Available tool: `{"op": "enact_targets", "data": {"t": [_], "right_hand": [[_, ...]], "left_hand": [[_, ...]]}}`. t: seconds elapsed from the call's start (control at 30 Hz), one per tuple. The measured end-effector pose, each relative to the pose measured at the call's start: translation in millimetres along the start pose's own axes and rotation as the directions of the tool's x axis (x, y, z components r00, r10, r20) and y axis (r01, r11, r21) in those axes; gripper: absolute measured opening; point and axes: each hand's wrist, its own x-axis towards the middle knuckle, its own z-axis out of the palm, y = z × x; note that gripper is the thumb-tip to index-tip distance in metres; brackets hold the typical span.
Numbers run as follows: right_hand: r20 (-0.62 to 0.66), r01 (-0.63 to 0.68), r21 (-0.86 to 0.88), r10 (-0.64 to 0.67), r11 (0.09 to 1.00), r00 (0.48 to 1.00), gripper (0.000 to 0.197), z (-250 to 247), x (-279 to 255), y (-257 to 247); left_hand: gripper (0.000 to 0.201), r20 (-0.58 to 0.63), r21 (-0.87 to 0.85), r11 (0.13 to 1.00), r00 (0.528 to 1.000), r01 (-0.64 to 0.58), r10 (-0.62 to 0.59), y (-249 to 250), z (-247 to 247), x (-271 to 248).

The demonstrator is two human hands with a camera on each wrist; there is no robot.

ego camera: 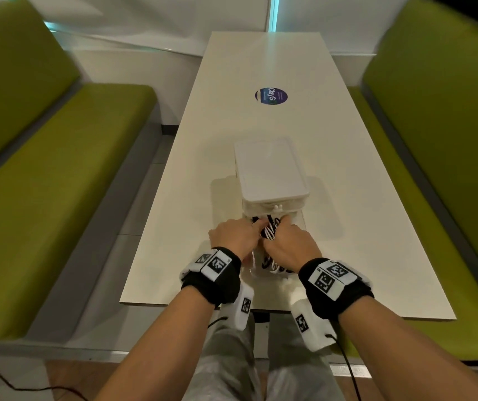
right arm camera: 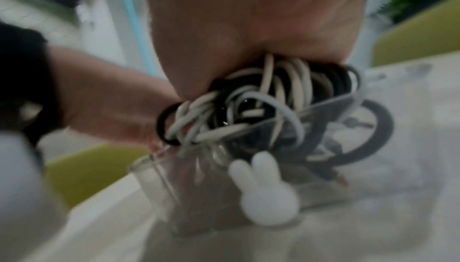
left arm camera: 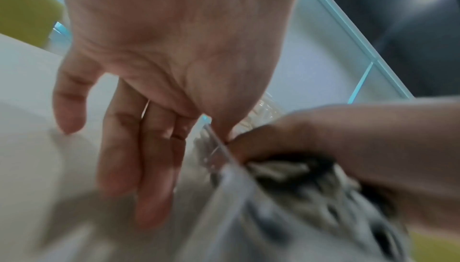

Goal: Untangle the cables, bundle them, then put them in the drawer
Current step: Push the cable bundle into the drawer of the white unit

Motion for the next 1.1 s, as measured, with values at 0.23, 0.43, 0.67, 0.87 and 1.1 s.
{"op": "enact_targets", "data": {"t": [0.23, 0.43, 0.67, 0.87, 1.1], "right_hand": [[-0.067, -0.093, 0.013, 0.094, 0.996, 0.993, 0.057, 10.4, 3.8, -8.0], [-0.133, 0.024, -0.066, -0.033, 0.998, 0.991, 0.061, 12.9, -7.6, -4.4], [-0.038, 0.157, -0.184, -0.166, 0.970, 0.985, 0.064, 4.0, -13.5, 0.3], [-0.004, 0.058, -0.063, -0.058, 0.996, 0.998, 0.065, 2.6, 8.8, 0.0], [-0.109, 0.155, -0.031, -0.157, 0.987, 0.982, 0.065, 6.2, -7.3, 2.5]], "left_hand": [[0.081, 0.073, -0.060, 0.998, 0.997, -0.030, 0.034, -13.5, 16.2, 0.4], [0.078, 0.148, -0.113, 0.994, 0.989, 0.009, 0.008, -12.8, 12.1, 9.1], [0.069, 0.153, -0.084, 0.996, 0.988, 0.002, 0.011, -8.0, 9.7, 5.1], [0.081, 0.221, -0.125, 0.992, 0.974, -0.013, 0.041, -13.0, 3.0, -2.3], [0.083, 0.193, -0.104, 0.995, 0.981, 0.002, 0.018, -9.0, 1.0, -5.0]]}}
